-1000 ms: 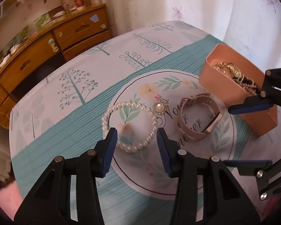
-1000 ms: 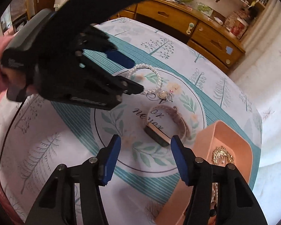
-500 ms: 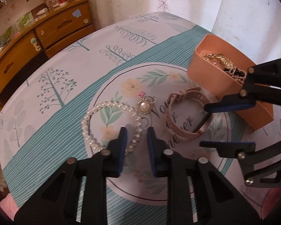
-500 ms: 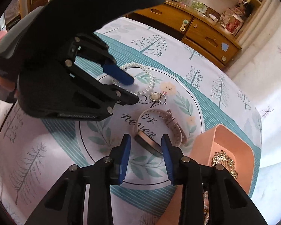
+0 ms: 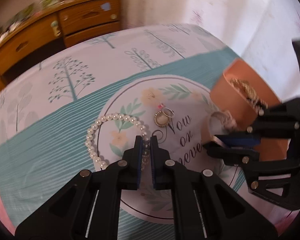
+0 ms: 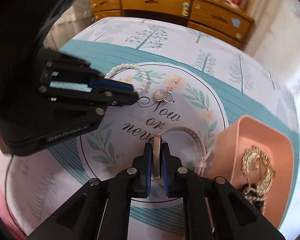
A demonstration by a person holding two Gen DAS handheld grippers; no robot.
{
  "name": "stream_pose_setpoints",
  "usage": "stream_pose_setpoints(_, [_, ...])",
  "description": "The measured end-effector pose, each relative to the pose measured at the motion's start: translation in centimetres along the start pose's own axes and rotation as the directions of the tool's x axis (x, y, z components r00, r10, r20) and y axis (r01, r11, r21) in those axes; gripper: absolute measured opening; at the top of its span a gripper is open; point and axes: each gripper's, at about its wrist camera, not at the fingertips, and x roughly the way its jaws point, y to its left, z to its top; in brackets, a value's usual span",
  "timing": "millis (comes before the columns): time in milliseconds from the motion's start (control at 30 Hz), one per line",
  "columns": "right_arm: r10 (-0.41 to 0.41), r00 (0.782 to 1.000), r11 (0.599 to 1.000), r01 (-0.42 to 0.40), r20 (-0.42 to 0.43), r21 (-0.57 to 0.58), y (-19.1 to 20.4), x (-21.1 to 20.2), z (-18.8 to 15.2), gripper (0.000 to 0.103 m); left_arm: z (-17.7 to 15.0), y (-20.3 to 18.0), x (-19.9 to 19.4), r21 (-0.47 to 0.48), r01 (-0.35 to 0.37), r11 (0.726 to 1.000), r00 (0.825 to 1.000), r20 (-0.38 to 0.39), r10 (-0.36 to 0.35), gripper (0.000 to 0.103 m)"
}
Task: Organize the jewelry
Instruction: 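Grasp the pearl bracelet with the left tool while the right tool grasps the rose-gold watch, then carry the pearl bracelet with the left tool into the box while the right tool drops the watch there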
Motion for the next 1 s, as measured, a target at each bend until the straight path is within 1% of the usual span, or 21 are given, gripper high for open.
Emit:
stream_pose_setpoints(133, [0.049, 0.999, 0.995, -0.051, 0.019, 0.090, -1.2, -0.7, -0.1, 0.009, 0.2, 0.8, -1.7, -0.107, 0.028, 0.994, 0.998, 0.064, -0.022, 0.005])
stream_pose_setpoints(167, [0.076, 0.997, 0.989, -0.079, 0.028, 0.127, -1.8, -0.9, -0.1, 0.009, 0.2, 0.9, -2.1, -0.122, 0.035, 0.992, 0.997, 0.075, -0.026, 0.005])
stream_pose_setpoints(233, [0.122, 0.991, 0.974, -0.130, 0.050, 0.184, -2.5, -1.6, -0.3, 0.009, 0.5, 0.7, -3.3, -0.132, 0.035, 0.991, 0.994, 0.108, -0.021, 0.005])
stream_pose_setpoints(300, [0.162, 0.983, 0.956, -0.178, 0.084, 0.235, -3.1, -2.5, -0.5, 0.009, 0.7, 0.5, -5.0, -0.137, 0.042, 0.990, 0.987, 0.160, -0.020, 0.005])
stream_pose_setpoints(400, [0.187, 0.973, 0.935, -0.218, 0.133, 0.278, -3.4, -3.9, -0.8, 0.009, 1.3, 0.2, -6.8, -0.157, 0.056, 0.986, 0.979, 0.204, -0.023, 0.005])
stream_pose_setpoints(433, [0.191, 0.970, 0.932, -0.226, 0.148, 0.282, -3.5, -4.4, -0.9, 0.009, 1.5, 0.1, -7.5, -0.162, 0.062, 0.985, 0.974, 0.224, -0.025, 0.005])
stream_pose_setpoints(500, [0.196, 0.963, 0.927, -0.243, 0.183, 0.285, -3.7, -5.5, -1.1, 0.009, 1.9, -0.2, -9.0, -0.176, 0.097, 0.980, 0.962, 0.269, -0.047, 0.005])
stream_pose_setpoints(567, [0.204, 0.951, 0.921, -0.267, 0.231, 0.285, -3.8, -6.9, -1.3, 0.009, 2.3, -0.7, -10.5, -0.179, 0.147, 0.973, 0.946, 0.313, -0.086, 0.005])
stream_pose_setpoints(600, [0.207, 0.944, 0.917, -0.279, 0.257, 0.285, -3.9, -7.7, -1.5, 0.009, 2.5, -1.0, -11.1, -0.175, 0.158, 0.972, 0.941, 0.327, -0.094, 0.005])
stream_pose_setpoints(667, [0.198, 0.929, 0.913, -0.291, 0.313, 0.286, -4.2, -9.4, -2.0, 0.009, 2.8, -1.7, -12.3, -0.162, 0.191, 0.968, 0.921, 0.371, -0.119, 0.005])
stream_pose_setpoints(700, [0.189, 0.923, 0.912, -0.291, 0.334, 0.288, -4.3, -10.1, -2.2, 0.009, 2.8, -2.1, -12.9, -0.157, 0.213, 0.964, 0.907, 0.400, -0.135, 0.005])
stream_pose_setpoints(733, [0.176, 0.917, 0.912, -0.288, 0.357, 0.291, -4.5, -11.0, -2.4, 0.010, 3.0, -2.6, -13.3, -0.151, 0.231, 0.961, 0.897, 0.417, -0.150, 0.005])
stream_pose_setpoints(800, [0.153, 0.906, 0.913, -0.283, 0.395, 0.295, -4.9, -12.5, -2.8, 0.010, 3.4, -3.6, -13.8, -0.129, 0.255, 0.958, 0.891, 0.417, -0.180, 0.005])
stream_pose_setpoints(867, [0.121, 0.895, 0.914, -0.269, 0.429, 0.305, -5.2, -14.0, -3.5, 0.010, 3.8, -4.6, -13.9, -0.116, 0.263, 0.958, 0.890, 0.413, -0.194, 0.005])
stream_pose_setpoints(1000, [0.060, 0.878, 0.905, -0.249, 0.475, 0.346, -6.3, -16.8, -5.2, 0.010, 4.2, -6.8, -13.6, -0.100, 0.331, 0.938, 0.877, 0.398, -0.268, 0.005])
